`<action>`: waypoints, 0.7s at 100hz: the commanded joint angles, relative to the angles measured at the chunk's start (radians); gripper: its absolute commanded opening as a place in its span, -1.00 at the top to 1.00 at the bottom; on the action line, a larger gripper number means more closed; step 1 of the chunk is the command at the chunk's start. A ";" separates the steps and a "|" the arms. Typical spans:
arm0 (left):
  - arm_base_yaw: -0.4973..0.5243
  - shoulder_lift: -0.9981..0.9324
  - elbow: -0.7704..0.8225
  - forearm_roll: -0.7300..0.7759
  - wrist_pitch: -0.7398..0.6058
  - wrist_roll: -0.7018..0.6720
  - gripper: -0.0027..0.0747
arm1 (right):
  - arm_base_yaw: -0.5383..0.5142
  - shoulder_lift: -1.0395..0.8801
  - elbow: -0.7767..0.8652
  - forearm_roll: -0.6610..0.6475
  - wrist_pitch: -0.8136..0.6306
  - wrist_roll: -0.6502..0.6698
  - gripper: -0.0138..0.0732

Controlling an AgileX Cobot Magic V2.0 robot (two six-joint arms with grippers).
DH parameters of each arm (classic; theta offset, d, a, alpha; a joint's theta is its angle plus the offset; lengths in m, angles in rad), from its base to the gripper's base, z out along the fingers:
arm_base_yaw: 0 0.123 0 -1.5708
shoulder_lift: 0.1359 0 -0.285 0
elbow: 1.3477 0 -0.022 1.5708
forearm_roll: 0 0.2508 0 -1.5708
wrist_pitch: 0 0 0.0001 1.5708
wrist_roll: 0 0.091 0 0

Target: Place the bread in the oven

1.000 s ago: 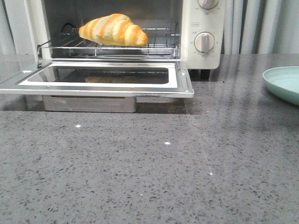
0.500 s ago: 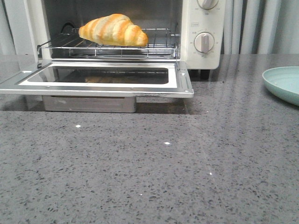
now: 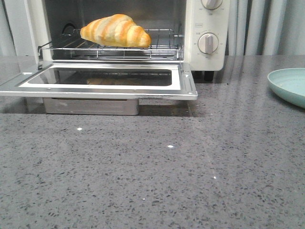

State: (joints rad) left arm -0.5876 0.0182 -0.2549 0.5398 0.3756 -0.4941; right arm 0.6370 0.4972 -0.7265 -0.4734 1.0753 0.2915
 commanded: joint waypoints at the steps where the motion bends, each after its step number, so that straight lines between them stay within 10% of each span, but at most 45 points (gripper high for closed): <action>1: 0.001 0.018 -0.025 0.003 -0.072 -0.004 0.99 | -0.006 0.002 -0.021 -0.043 -0.057 0.004 0.85; 70: 0.001 0.018 -0.025 0.003 -0.072 -0.004 0.99 | -0.006 0.002 -0.021 -0.062 0.063 0.000 0.85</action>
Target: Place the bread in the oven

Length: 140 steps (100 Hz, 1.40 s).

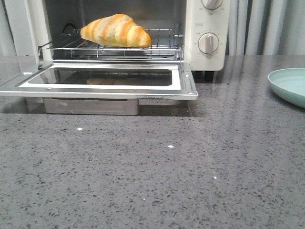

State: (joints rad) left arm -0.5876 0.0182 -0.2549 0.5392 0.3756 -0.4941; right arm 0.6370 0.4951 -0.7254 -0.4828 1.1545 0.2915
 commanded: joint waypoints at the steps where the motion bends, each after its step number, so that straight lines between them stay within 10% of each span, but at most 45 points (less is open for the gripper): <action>1: 0.001 0.018 -0.025 0.003 -0.072 -0.004 0.99 | -0.006 0.004 -0.022 -0.053 -0.017 0.000 0.85; 28: 0.001 0.018 -0.025 0.003 -0.072 -0.004 0.99 | -0.072 -0.043 0.061 -0.027 -0.428 0.000 0.85; 71: 0.001 0.018 -0.025 0.003 -0.072 -0.004 0.99 | -0.535 -0.146 0.440 0.374 -1.102 -0.146 0.85; 140: 0.001 0.018 -0.025 0.003 -0.072 -0.004 0.99 | -0.690 -0.468 0.715 0.375 -1.104 -0.146 0.85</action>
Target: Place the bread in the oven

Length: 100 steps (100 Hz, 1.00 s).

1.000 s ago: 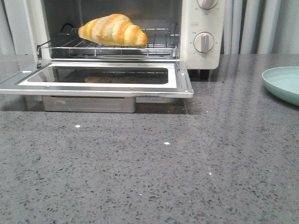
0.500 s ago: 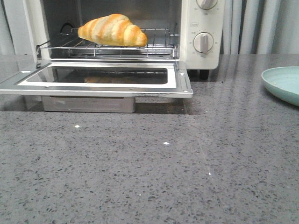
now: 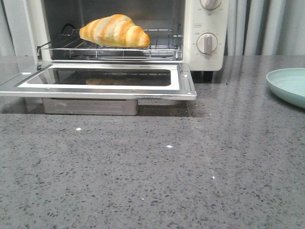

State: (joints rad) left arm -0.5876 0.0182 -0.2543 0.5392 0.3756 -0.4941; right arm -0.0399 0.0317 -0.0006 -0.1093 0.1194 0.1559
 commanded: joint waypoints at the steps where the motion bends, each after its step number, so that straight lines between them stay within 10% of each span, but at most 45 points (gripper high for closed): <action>1: 0.001 0.018 -0.025 0.003 -0.072 -0.004 0.99 | -0.015 -0.004 -0.009 0.002 -0.069 -0.010 0.85; 100: 0.001 0.018 -0.025 0.003 -0.072 -0.004 0.99 | -0.110 -0.060 0.035 -0.057 0.192 -0.010 0.85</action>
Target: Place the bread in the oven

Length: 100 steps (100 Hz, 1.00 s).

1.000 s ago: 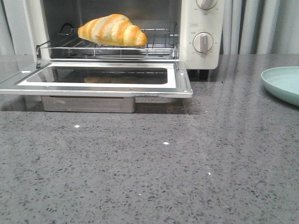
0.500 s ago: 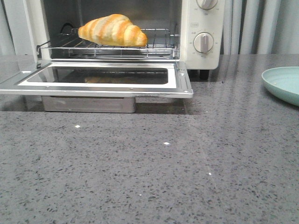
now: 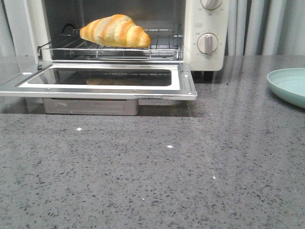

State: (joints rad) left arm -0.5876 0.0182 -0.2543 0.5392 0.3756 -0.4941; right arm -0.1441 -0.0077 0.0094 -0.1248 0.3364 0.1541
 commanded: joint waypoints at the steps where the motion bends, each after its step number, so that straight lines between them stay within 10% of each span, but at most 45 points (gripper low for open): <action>1: 0.001 0.018 -0.025 0.003 -0.072 -0.004 0.99 | -0.006 -0.021 0.025 -0.041 -0.022 -0.008 0.85; 100: 0.001 0.018 -0.025 0.003 -0.072 -0.004 0.99 | -0.006 -0.021 0.025 -0.041 -0.029 -0.008 0.86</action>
State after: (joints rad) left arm -0.5876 0.0182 -0.2543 0.5392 0.3756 -0.4941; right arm -0.1441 -0.0077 0.0094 -0.1420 0.3419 0.1519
